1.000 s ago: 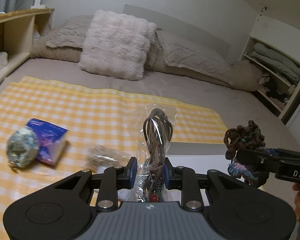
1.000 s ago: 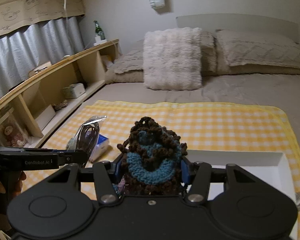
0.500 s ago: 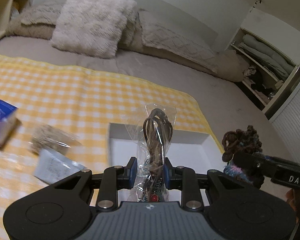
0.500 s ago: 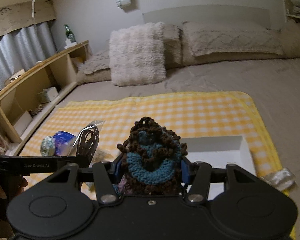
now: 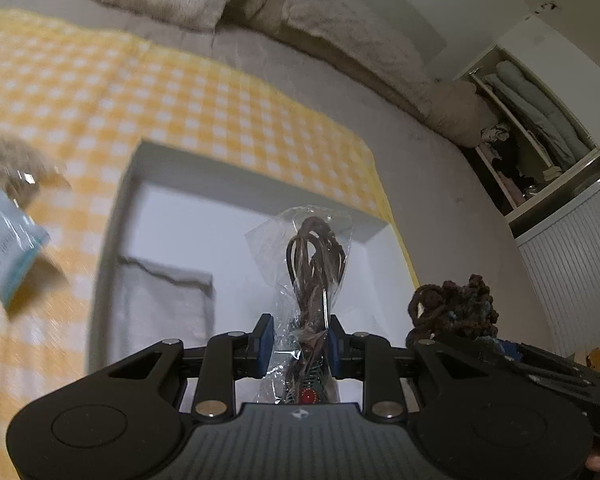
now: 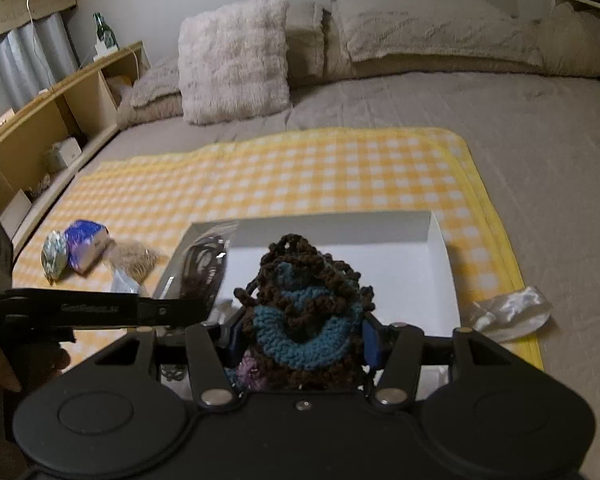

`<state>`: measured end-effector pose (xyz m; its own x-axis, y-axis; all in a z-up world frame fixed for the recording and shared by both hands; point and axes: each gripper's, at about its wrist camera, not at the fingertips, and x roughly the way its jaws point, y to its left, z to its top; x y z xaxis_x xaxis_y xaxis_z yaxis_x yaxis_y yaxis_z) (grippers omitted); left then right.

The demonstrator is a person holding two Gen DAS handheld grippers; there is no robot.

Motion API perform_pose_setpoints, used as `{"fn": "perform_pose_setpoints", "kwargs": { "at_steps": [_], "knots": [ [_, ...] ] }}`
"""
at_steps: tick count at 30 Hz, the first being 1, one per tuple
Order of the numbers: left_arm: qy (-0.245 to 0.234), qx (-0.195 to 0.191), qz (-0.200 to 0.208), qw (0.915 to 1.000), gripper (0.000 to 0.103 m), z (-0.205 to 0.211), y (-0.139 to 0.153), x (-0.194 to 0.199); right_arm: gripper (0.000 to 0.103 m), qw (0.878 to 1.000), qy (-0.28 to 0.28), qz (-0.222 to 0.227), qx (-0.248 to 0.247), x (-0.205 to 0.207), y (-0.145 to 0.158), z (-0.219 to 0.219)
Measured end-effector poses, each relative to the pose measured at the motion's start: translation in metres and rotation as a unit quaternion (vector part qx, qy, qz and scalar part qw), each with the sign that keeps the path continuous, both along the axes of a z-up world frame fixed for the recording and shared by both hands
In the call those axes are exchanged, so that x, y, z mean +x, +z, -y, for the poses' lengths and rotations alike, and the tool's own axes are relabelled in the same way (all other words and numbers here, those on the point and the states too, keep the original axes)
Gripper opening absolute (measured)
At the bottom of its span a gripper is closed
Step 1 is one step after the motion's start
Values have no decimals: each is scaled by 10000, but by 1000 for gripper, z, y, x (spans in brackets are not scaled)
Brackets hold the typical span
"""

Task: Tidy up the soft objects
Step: 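Carry the bagged cable with the left gripper while the right gripper carries the crocheted pouch into the box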

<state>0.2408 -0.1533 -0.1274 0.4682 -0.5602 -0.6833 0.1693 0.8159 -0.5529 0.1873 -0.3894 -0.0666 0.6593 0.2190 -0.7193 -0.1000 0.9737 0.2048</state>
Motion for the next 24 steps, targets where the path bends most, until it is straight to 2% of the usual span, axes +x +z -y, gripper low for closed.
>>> {"fn": "perform_pose_setpoints", "kwargs": {
  "at_steps": [7,10,13,15,22,23,24],
  "knots": [
    [146,-39,-387,9991,28,14,-34,2,56,9988,238,-412,-103,6,-19,0],
    [275,108,-434,9986,28,15,-45,4,57,9977,388,-536,-168,8,-24,-5],
    [334,487,-477,9971,28,14,-53,4,57,9964,514,-647,-192,10,-29,-9],
    [335,653,-525,9959,29,13,-56,4,57,9951,598,-751,-221,12,-33,-13],
    [327,753,-565,9950,30,7,-55,-2,58,9911,783,-1060,-192,18,-47,-21],
    [332,752,-583,9949,31,6,-54,-2,59,9906,808,-1087,-213,18,-50,-22],
    [343,746,-599,9948,33,6,-54,-3,64,9900,832,-1107,-257,18,-52,-24]
  ]
}}
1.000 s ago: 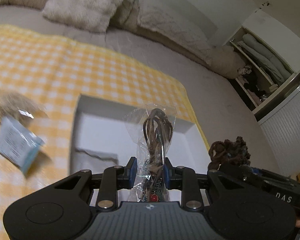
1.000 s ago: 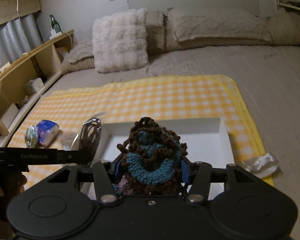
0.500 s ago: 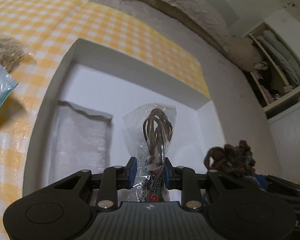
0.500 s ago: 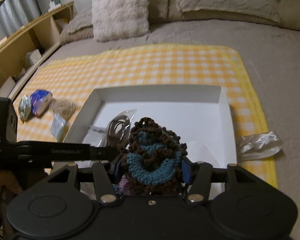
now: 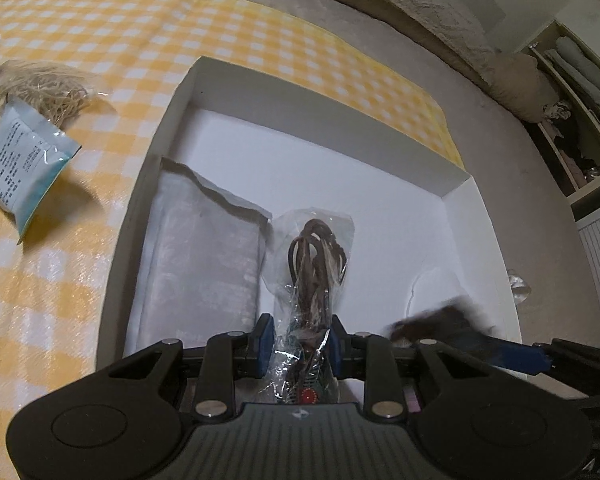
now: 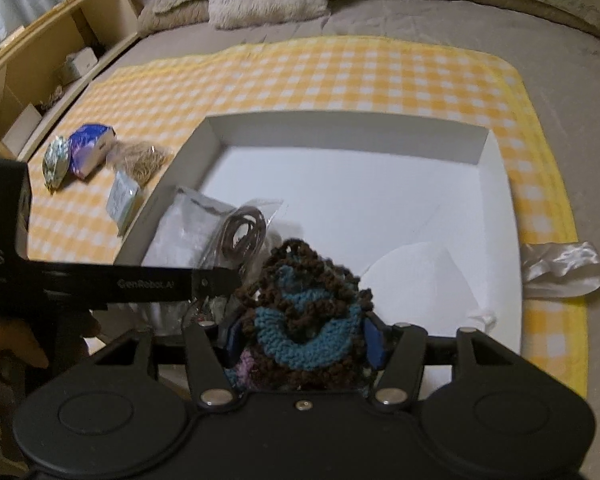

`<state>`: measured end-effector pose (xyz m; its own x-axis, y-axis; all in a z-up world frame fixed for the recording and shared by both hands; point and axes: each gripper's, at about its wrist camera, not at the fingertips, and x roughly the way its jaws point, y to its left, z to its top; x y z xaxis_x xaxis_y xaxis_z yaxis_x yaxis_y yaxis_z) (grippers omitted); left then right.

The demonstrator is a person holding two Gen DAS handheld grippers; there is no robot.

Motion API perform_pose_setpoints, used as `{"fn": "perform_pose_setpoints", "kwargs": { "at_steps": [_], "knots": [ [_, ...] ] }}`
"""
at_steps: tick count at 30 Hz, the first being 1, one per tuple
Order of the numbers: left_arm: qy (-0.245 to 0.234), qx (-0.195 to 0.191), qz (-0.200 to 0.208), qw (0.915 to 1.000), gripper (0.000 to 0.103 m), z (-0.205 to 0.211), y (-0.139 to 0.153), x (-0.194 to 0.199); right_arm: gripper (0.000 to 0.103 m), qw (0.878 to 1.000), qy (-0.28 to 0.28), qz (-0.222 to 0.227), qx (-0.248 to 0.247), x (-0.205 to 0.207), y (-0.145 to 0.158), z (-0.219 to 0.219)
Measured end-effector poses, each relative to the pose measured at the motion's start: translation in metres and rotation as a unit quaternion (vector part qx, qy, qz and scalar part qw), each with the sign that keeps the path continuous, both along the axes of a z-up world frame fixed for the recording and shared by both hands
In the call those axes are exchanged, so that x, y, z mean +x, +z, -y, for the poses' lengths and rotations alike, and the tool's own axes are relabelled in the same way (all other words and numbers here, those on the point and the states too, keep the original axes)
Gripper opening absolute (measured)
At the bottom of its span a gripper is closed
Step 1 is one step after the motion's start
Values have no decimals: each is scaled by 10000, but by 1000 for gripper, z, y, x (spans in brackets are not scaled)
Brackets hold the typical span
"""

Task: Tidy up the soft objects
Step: 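Carry the bagged cable with the left gripper while the right gripper carries the crocheted pouch into the box, then open the left gripper over the box while the right gripper releases the crocheted pouch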

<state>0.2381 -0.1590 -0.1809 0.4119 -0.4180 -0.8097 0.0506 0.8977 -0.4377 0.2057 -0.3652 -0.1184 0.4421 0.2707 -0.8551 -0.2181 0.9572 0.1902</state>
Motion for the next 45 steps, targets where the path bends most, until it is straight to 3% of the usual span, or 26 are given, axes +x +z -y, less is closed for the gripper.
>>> {"fn": "perform_pose_setpoints", "kwargs": {
  "at_steps": [3,10,24,31,37,45],
  "knots": [
    [-89,-21,-15,10000,43,0,3,-2,71,9998,54,19,-189,-1,-2,-4],
    [-446,107,207,9987,68,6,20,-9,76,9997,0,34,-223,-7,4,3],
    [-695,276,482,9960,79,1,48,-26,79,9987,-340,369,-46,-32,29,15],
    [-776,428,674,9938,94,-7,59,-37,82,9972,-511,546,39,-43,41,18],
    [-850,490,855,9915,103,-15,69,-46,89,9954,-641,716,49,-52,48,20],
    [-962,605,1069,9877,103,-19,80,-58,103,9924,-742,984,1,-66,58,18]
  ]
}}
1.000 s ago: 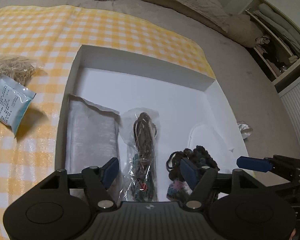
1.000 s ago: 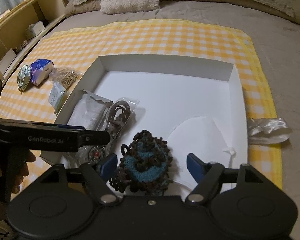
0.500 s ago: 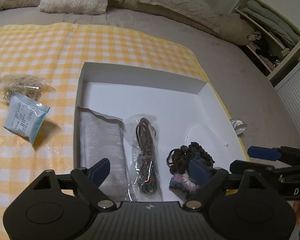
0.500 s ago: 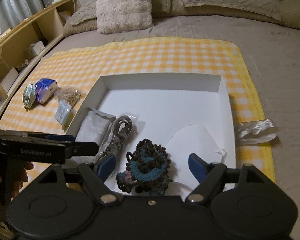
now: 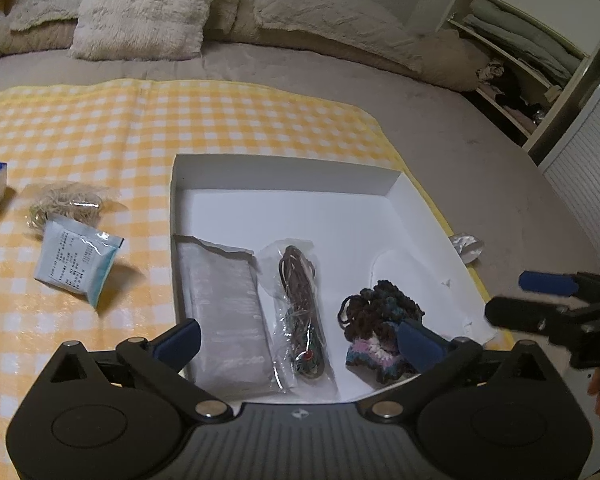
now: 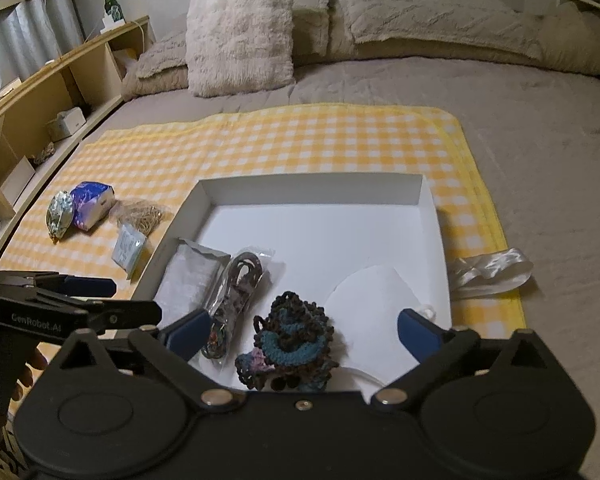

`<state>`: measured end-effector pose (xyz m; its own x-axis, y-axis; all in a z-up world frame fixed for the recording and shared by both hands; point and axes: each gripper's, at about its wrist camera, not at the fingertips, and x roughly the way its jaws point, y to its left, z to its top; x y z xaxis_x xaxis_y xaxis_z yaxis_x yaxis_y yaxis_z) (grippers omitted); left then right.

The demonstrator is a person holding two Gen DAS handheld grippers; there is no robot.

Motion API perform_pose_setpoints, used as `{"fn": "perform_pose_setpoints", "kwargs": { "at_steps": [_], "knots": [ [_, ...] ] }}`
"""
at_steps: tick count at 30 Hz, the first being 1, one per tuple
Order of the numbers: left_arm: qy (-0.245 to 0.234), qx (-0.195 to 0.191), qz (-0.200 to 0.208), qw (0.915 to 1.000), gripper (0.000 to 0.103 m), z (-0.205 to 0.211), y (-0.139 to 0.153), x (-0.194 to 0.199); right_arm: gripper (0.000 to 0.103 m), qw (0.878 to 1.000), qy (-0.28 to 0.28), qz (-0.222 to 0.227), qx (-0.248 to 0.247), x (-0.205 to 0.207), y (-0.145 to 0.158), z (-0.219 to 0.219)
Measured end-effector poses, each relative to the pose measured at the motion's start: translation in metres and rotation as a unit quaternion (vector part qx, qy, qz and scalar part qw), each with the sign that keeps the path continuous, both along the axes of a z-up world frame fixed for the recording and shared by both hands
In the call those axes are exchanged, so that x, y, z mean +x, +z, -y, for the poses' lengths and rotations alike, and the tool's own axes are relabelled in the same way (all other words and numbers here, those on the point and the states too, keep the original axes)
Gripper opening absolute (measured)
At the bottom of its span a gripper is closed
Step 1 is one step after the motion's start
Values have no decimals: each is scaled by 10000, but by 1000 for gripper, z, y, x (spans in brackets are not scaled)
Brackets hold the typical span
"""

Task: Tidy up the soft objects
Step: 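Open the left gripper over the box while the right gripper releases the crocheted pouch, then move both grippers back over the remaining items on the cloth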

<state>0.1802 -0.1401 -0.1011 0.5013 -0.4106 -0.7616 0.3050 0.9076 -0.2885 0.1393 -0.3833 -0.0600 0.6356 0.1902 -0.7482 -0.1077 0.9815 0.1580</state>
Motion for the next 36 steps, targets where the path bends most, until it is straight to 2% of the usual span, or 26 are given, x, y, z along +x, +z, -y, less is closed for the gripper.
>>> {"fn": "perform_pose_setpoints", "kwargs": {
  "at_steps": [11,16,24,36],
  "knots": [
    [-71,106,365,9993,103,-14,19,-9,103,9989,-331,330,-29,-5,12,-3],
    [264,97,500,9984,103,-43,28,-3,103,9989,-286,365,10,5,14,-19],
    [870,171,664,9938,103,-108,38,5,103,9990,31,445,64,33,18,-66],
    [1859,411,747,9789,103,-214,40,23,103,9964,602,553,240,86,21,-159]
  ]
}}
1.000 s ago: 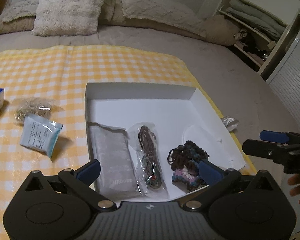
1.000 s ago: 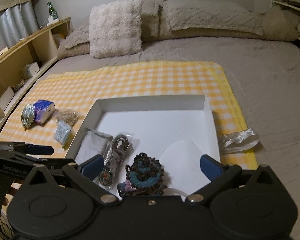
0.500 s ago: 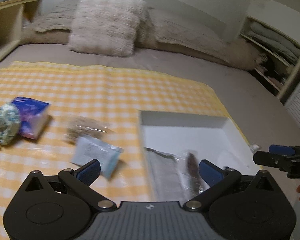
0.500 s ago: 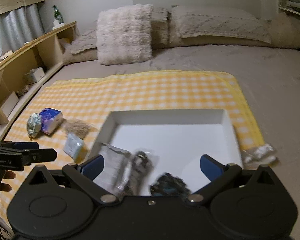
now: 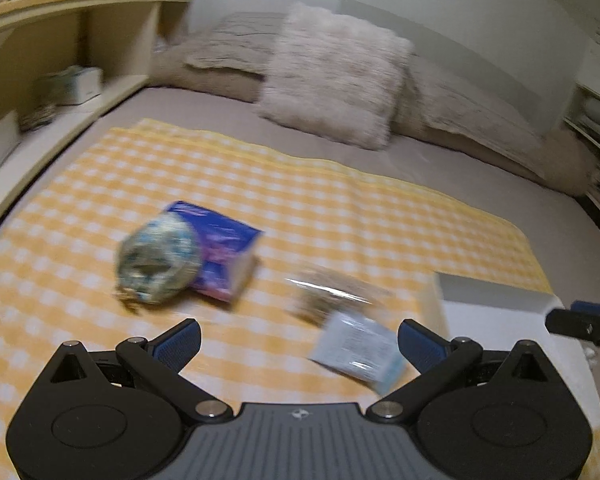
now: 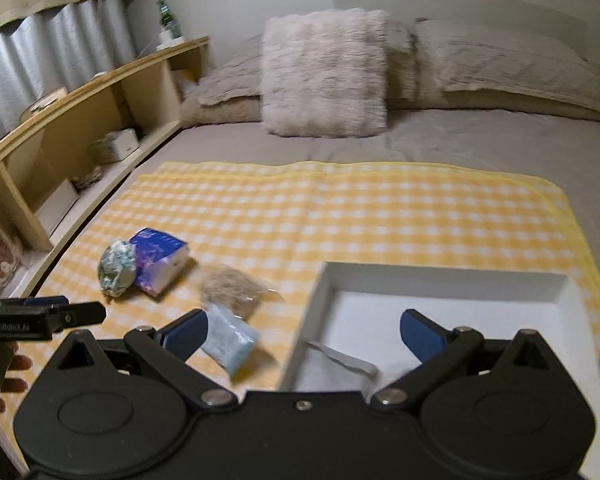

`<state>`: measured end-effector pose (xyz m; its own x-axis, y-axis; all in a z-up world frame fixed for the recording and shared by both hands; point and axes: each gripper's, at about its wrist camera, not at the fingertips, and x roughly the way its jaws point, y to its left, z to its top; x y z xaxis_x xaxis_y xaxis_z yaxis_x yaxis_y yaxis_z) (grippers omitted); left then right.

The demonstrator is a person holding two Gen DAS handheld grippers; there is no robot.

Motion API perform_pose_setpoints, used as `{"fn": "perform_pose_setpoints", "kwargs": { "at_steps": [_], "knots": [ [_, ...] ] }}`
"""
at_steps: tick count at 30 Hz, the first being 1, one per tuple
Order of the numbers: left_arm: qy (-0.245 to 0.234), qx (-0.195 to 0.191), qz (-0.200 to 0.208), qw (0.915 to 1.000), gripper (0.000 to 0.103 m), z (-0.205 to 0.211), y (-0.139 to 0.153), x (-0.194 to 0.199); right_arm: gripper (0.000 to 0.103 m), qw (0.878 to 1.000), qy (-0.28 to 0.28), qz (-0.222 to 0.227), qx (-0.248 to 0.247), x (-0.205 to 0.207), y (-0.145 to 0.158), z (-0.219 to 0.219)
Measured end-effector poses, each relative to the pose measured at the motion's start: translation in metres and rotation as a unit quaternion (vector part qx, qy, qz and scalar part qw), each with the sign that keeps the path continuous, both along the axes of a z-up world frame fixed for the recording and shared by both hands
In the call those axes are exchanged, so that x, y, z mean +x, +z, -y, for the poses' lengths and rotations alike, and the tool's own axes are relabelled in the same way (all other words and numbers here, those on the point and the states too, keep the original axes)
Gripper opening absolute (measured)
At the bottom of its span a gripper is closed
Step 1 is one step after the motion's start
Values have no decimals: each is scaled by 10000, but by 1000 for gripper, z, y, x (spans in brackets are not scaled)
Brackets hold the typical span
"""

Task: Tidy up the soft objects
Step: 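Move both grippers back over the remaining items on the cloth, then grasp the floral drawstring pouch with the left gripper while the right gripper grasps the white sachet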

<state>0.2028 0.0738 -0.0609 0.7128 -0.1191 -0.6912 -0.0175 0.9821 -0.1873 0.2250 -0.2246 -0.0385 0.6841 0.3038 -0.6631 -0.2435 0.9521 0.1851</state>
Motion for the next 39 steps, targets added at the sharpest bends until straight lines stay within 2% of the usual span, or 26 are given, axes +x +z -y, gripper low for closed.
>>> {"fn": "perform_pose_setpoints", "kwargs": {
  "at_steps": [7,10,16,19,22,25,33,39],
  "knots": [
    [548,67,-67,9985,103,-49,-7,23,103,9988,451,48,-205,31,-13,-53],
    [695,172,-114,9974,103,-66,-11,34,103,9986,505,-155,-100,43,-23,-71],
    [746,370,-195,9963,103,-87,-27,57,103,9911,334,-1100,672,58,-49,-94],
    [577,382,-263,9973,103,-91,-35,66,103,9768,36,-1731,1261,59,-69,-97],
    [399,457,-309,9977,103,-90,-42,73,103,9675,-255,-2095,1396,58,-87,-102],
    [305,561,-350,9973,103,-90,-48,79,103,9672,-438,-2168,1251,60,-99,-110],
    [368,470,-424,9973,103,-96,-56,91,103,9666,-1045,-2110,1009,78,-123,-120],
    [422,462,-429,9971,103,-100,-61,98,103,9779,-754,-1755,848,94,-126,-138]
  ]
}}
